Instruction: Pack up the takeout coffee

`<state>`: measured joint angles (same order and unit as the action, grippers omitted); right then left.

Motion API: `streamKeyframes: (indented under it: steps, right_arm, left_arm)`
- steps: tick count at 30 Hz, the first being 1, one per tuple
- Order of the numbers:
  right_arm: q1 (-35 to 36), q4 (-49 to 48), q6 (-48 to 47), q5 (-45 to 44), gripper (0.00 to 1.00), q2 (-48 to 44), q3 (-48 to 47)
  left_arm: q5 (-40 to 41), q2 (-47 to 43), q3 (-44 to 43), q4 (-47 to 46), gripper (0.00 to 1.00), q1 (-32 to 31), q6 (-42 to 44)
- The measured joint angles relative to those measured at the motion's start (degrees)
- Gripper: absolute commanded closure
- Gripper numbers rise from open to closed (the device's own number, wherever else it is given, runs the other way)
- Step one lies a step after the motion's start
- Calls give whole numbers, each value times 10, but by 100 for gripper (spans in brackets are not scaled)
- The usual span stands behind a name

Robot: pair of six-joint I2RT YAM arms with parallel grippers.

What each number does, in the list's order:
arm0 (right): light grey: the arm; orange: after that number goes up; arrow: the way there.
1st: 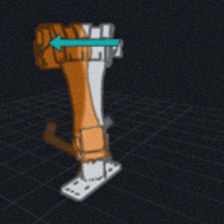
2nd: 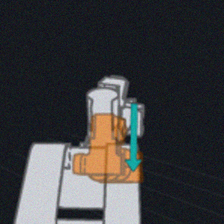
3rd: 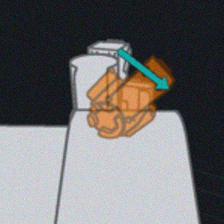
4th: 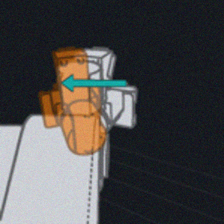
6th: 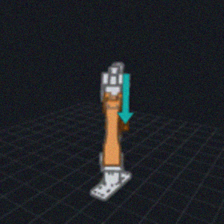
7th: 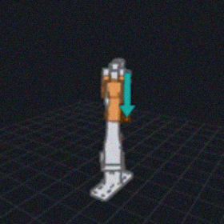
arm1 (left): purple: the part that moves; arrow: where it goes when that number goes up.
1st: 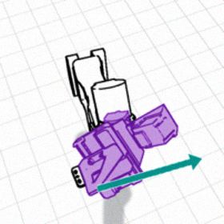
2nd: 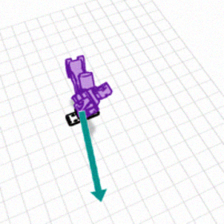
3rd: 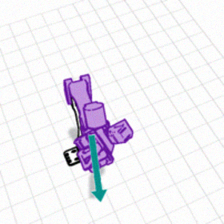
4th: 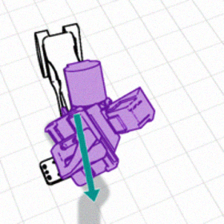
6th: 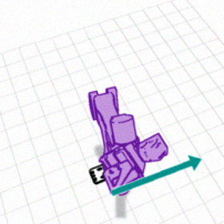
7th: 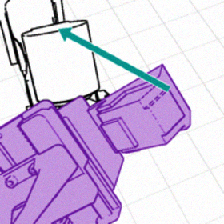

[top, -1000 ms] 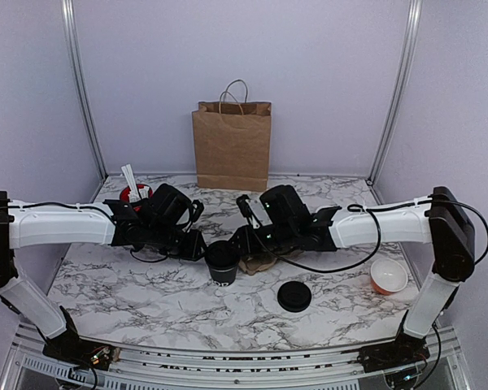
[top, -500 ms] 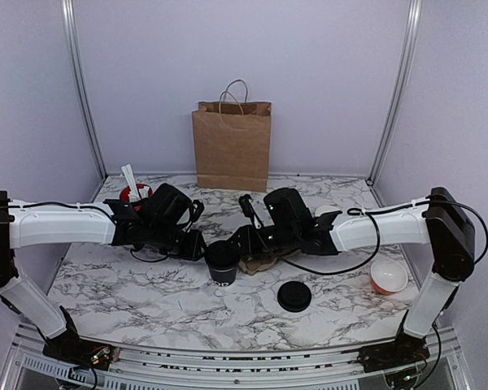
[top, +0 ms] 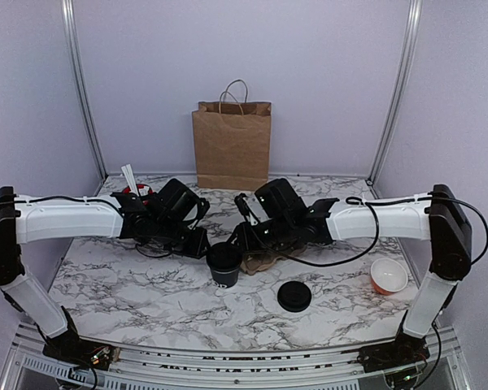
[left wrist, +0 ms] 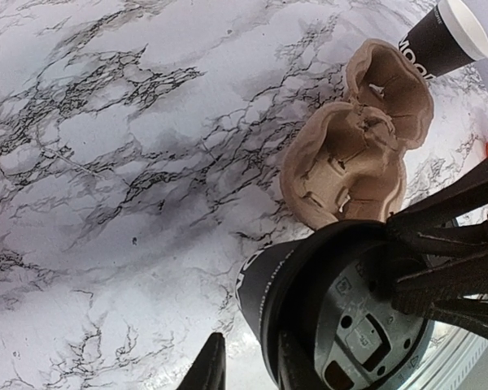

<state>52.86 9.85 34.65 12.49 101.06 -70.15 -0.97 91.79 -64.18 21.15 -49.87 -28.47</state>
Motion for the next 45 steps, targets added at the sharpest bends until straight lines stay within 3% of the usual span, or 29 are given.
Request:
streamKeyframes:
  steps: [25,45]
  right_arm:
    - [6,80,-24,-43,70,5,-42]
    - [1,136,-39,-88,73,-38,-30]
  left_arm:
    - [5,11,-64,107,75,-3,32]
    - [-66,-35,-5,100,75,-17,6]
